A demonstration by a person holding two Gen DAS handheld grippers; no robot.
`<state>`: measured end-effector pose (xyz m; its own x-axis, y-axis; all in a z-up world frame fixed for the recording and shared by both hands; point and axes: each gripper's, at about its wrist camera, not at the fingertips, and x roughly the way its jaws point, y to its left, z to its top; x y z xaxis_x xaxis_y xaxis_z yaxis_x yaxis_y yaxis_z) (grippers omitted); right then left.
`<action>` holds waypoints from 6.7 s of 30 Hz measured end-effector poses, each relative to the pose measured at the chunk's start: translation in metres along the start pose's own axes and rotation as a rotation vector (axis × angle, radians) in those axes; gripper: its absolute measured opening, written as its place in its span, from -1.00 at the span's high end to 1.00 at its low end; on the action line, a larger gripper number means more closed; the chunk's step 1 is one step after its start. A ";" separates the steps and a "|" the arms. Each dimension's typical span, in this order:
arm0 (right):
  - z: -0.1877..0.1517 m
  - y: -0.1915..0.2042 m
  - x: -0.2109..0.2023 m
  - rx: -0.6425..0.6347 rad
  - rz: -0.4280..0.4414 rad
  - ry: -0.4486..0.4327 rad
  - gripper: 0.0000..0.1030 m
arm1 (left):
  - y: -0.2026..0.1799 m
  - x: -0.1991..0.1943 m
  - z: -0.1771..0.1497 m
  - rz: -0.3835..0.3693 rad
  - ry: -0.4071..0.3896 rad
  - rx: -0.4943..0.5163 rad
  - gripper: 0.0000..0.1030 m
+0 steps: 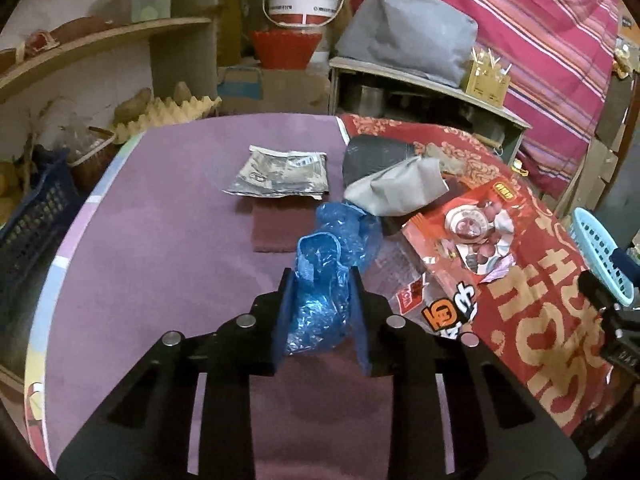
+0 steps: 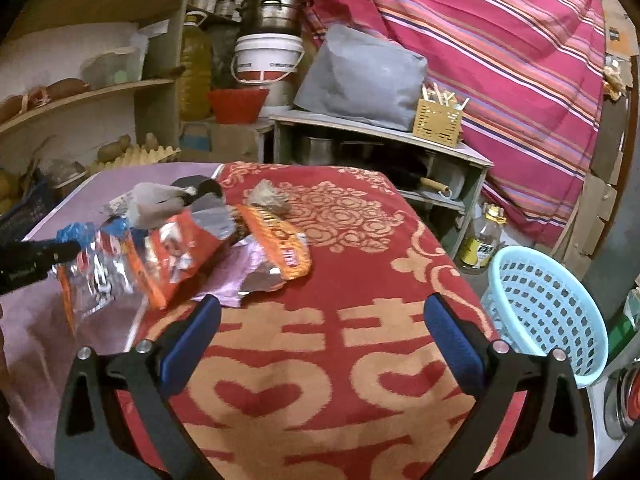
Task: Collect trash
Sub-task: 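Grasp the blue plastic bag with the left tool while the right tool grasps a red wrapper, then lift the blue bag with the left tool while the right tool carries the red wrapper to the basket, then open both tools over the light-blue basket to drop the bag and wrapper, then grasp the clear orange-printed wrapper with the left tool while the right tool grasps a clear plastic bag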
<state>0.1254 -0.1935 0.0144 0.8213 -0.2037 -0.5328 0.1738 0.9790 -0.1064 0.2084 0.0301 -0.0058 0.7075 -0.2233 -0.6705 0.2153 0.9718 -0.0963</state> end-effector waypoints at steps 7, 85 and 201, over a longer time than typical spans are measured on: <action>-0.001 0.024 -0.010 -0.029 0.036 0.006 -0.92 | 0.023 -0.009 -0.009 0.048 0.026 -0.012 0.49; 0.019 -0.240 0.001 0.268 0.122 0.068 0.80 | -0.204 -0.054 0.047 -0.085 -0.216 0.137 0.74; 0.016 0.008 0.090 0.057 0.212 0.249 -0.73 | 0.014 -0.007 0.004 0.067 -0.061 -0.098 0.85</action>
<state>0.2100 -0.2044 -0.0207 0.6860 0.0191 -0.7273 0.0491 0.9962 0.0726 0.2087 0.0450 0.0006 0.7582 -0.1594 -0.6323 0.1020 0.9867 -0.1265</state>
